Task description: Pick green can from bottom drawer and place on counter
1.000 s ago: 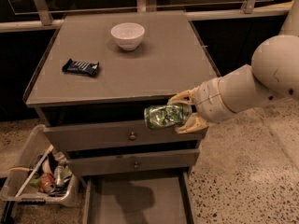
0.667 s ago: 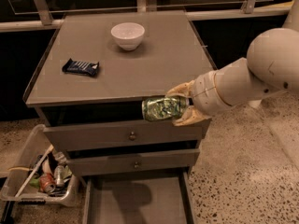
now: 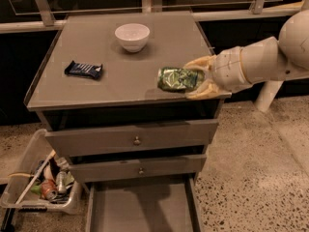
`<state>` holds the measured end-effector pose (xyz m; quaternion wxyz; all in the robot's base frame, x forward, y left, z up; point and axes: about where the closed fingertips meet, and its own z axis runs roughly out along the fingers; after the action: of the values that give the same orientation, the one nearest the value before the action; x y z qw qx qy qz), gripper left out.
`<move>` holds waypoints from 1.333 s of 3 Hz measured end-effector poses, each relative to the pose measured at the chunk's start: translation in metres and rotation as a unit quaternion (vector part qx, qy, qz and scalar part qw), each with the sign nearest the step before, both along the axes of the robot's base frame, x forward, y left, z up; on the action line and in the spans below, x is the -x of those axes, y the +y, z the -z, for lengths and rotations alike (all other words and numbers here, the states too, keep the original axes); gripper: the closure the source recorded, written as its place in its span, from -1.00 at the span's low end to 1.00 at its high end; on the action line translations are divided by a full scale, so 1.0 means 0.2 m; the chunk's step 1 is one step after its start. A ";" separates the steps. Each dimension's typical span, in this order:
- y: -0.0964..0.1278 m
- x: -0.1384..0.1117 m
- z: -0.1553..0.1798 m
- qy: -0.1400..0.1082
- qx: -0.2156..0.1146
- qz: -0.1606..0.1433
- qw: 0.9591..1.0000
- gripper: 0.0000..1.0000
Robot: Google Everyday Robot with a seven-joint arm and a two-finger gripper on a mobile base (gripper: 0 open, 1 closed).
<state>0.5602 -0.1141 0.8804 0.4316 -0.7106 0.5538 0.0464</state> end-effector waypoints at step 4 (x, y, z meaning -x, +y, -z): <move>0.01 -0.69 0.00 0.042 -0.156 0.034 0.986 1.00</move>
Offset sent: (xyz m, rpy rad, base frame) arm 0.1254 -0.0267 0.0304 0.3205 -0.0337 -0.0754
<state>0.6989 -0.1125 0.8807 0.5146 -0.6130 0.5810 0.1476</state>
